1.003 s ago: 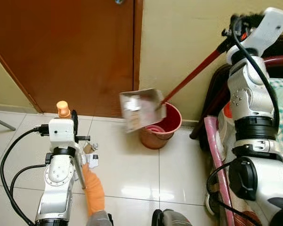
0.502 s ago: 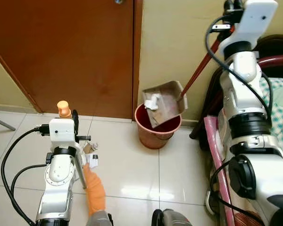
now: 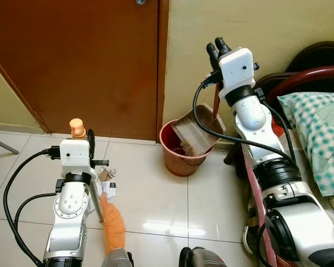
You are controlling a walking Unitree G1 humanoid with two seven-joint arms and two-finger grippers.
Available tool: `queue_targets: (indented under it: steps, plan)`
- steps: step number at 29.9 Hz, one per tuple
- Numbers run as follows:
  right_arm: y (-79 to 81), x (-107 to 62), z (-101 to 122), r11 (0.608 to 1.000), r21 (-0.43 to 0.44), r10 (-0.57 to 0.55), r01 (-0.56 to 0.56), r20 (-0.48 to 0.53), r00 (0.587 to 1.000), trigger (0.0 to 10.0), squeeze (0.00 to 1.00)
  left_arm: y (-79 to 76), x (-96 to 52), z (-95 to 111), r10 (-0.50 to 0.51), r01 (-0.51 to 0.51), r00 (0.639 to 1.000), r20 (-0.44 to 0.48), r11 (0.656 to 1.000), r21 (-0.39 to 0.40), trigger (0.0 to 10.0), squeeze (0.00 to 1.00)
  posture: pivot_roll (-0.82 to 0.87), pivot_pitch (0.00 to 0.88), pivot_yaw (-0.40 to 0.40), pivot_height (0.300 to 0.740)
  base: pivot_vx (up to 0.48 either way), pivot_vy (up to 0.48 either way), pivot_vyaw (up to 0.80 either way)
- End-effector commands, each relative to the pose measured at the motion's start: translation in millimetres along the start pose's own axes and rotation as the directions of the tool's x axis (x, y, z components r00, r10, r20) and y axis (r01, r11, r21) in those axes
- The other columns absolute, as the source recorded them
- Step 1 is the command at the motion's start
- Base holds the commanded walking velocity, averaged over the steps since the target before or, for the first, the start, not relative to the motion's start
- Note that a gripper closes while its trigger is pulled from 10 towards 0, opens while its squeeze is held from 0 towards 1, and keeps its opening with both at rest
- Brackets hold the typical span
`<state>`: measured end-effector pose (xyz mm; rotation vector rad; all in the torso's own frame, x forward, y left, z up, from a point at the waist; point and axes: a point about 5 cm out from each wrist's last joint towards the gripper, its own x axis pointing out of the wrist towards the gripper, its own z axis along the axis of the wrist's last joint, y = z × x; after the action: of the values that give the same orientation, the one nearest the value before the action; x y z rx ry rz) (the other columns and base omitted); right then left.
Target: Sweep floor
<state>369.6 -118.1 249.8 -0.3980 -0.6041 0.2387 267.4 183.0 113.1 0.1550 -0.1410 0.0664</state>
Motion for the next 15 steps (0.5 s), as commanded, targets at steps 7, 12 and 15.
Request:
queue_targets:
  steps: [7,12,15]
  plan:
    - [-32.9,30.9,69,0.988,0.062,-0.154,0.142,0.267,0.951,10.0,0.00,-10.1,1.2,-4,-0.021,0.019,0.999,-0.025,0.997,-0.070,10.0,0.00,0.02,0.044,-0.044,0.740,0.000,0.000,0.00]
    - [-47.4,40.8,88,0.958,0.205,-0.252,0.198,0.285,0.925,10.0,0.00,-10.9,1.5,-3,-0.021,0.020,1.000,-0.023,0.997,-0.072,10.0,0.00,0.02,0.044,-0.044,0.740,0.000,0.000,0.00]
    - [-53.5,48.8,93,0.888,0.407,-0.323,0.213,0.222,0.920,10.0,0.00,-13.2,2.7,-3,-0.025,0.023,0.999,-0.021,0.997,-0.076,10.0,0.00,0.02,0.037,-0.048,0.740,0.000,0.000,0.00]
